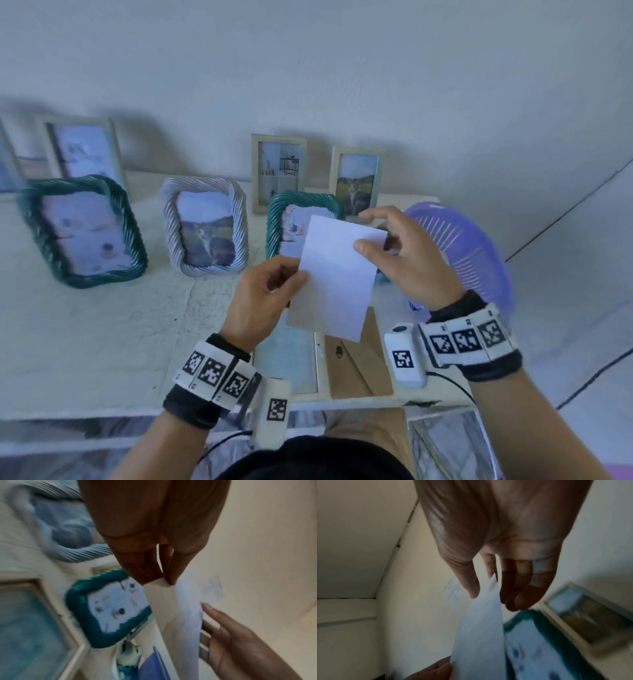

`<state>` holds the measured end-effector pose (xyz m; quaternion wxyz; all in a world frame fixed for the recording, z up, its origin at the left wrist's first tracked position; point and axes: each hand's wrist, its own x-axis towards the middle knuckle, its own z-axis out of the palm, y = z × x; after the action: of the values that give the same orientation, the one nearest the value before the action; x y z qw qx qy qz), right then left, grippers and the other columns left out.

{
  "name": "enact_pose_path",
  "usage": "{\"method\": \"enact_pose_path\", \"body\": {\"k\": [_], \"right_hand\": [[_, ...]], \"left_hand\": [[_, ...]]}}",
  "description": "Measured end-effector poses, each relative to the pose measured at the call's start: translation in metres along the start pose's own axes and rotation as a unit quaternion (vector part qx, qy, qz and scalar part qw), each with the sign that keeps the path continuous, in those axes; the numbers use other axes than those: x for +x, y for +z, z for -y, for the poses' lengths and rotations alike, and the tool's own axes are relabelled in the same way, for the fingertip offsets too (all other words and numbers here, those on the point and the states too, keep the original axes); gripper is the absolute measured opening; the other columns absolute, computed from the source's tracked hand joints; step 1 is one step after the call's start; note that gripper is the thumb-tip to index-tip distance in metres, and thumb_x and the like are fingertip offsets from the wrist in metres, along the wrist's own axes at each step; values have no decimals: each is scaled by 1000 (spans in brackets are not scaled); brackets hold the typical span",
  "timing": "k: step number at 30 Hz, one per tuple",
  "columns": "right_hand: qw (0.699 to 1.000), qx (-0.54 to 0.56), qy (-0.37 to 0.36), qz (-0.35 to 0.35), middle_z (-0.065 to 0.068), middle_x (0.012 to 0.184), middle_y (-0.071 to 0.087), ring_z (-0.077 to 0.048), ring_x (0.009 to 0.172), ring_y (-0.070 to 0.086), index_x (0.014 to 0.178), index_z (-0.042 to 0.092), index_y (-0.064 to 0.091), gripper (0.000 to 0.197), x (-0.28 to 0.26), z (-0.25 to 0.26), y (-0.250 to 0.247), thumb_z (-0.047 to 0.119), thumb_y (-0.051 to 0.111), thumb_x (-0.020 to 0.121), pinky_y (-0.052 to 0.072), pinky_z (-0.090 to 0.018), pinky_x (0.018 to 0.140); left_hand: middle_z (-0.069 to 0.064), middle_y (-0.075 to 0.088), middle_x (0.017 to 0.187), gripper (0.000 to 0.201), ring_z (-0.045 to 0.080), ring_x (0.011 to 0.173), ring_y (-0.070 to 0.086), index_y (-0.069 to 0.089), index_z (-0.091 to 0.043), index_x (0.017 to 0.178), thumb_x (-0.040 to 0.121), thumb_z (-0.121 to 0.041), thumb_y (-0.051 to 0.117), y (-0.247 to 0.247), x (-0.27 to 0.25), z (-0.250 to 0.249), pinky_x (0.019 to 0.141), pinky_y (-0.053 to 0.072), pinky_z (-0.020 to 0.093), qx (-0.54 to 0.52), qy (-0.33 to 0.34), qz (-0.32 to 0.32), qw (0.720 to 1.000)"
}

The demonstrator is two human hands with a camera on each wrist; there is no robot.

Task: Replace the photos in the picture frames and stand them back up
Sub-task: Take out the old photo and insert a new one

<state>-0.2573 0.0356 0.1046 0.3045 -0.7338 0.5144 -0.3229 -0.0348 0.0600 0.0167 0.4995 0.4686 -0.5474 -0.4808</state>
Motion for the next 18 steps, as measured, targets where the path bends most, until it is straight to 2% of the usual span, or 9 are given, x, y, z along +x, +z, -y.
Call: {"method": "enact_pose_path", "body": {"k": [2, 3, 4, 7, 9, 12, 14, 16, 18], "right_hand": [[992, 94, 82, -19, -7, 93, 64, -23, 77, 65, 132, 24, 45, 44, -8, -11, 28, 21, 64, 92, 56, -33, 64], [982, 137, 126, -19, -14, 92, 63, -26, 78, 66, 132, 23, 45, 45, -14, -18, 41, 19, 64, 92, 57, -35, 62], [973, 167, 160, -13, -15, 88, 64, -25, 80, 67, 130, 21, 47, 42, -21, -22, 56, 16, 64, 92, 57, -34, 61], [959, 199, 203, 14, -3, 75, 68, -15, 75, 66, 117, 14, 58, 27, -39, -34, 94, 7, 62, 91, 52, -28, 58], [953, 212, 217, 24, -3, 79, 71, -14, 73, 67, 108, 11, 60, 19, -50, -41, 110, 2, 59, 91, 51, -27, 53], [960, 178, 214, 26, -3, 85, 72, -13, 74, 68, 105, 10, 59, 15, -62, -49, 119, 2, 58, 91, 53, -25, 52], [965, 141, 219, 30, 0, 85, 72, -13, 75, 68, 104, 12, 58, 15, -69, -57, 123, 4, 58, 92, 55, -27, 55], [968, 92, 230, 48, 3, 88, 71, -13, 74, 68, 105, 18, 58, 15, -74, -63, 128, 10, 59, 92, 58, -35, 62], [971, 33, 228, 60, 8, 87, 71, -8, 72, 68, 106, 22, 59, 16, -77, -66, 132, 17, 61, 91, 59, -35, 66]], "left_hand": [[14, 72, 91, 8, 20, 81, 67, 68, -7, 98, 93, -11, 63, -16, -15, 10, 68, 56, 40, -34, -62, -35, 997], [11, 73, 89, 7, 18, 81, 68, 67, -6, 97, 93, -7, 62, -20, -21, 14, 68, 58, 38, -47, -86, -48, 994], [7, 74, 87, 8, 16, 80, 69, 67, -6, 96, 93, -5, 61, -26, -28, 17, 67, 59, 35, -58, -105, -60, 991], [6, 75, 87, 9, 18, 81, 71, 68, -5, 97, 92, -3, 61, -37, -43, 30, 67, 61, 35, -51, -145, -63, 986], [4, 75, 87, 8, 20, 83, 72, 70, -12, 96, 91, -8, 64, -43, -52, 41, 68, 61, 37, 11, -153, -58, 986], [-10, 71, 87, 9, 4, 78, 66, 68, -26, 96, 89, -20, 69, -53, -63, 59, 66, 55, 17, 184, -110, -56, 975], [-11, 66, 90, 16, 0, 77, 63, 67, -27, 102, 87, -23, 71, -58, -69, 68, 67, 48, 8, 244, -84, -68, 964], [-9, 65, 90, 21, 2, 77, 63, 67, -27, 105, 85, -25, 73, -62, -73, 74, 69, 47, 10, 246, -96, -66, 962], [-11, 67, 87, 23, 5, 78, 63, 67, -29, 106, 84, -26, 73, -64, -75, 80, 73, 51, 18, 240, -111, -47, 963]]}}
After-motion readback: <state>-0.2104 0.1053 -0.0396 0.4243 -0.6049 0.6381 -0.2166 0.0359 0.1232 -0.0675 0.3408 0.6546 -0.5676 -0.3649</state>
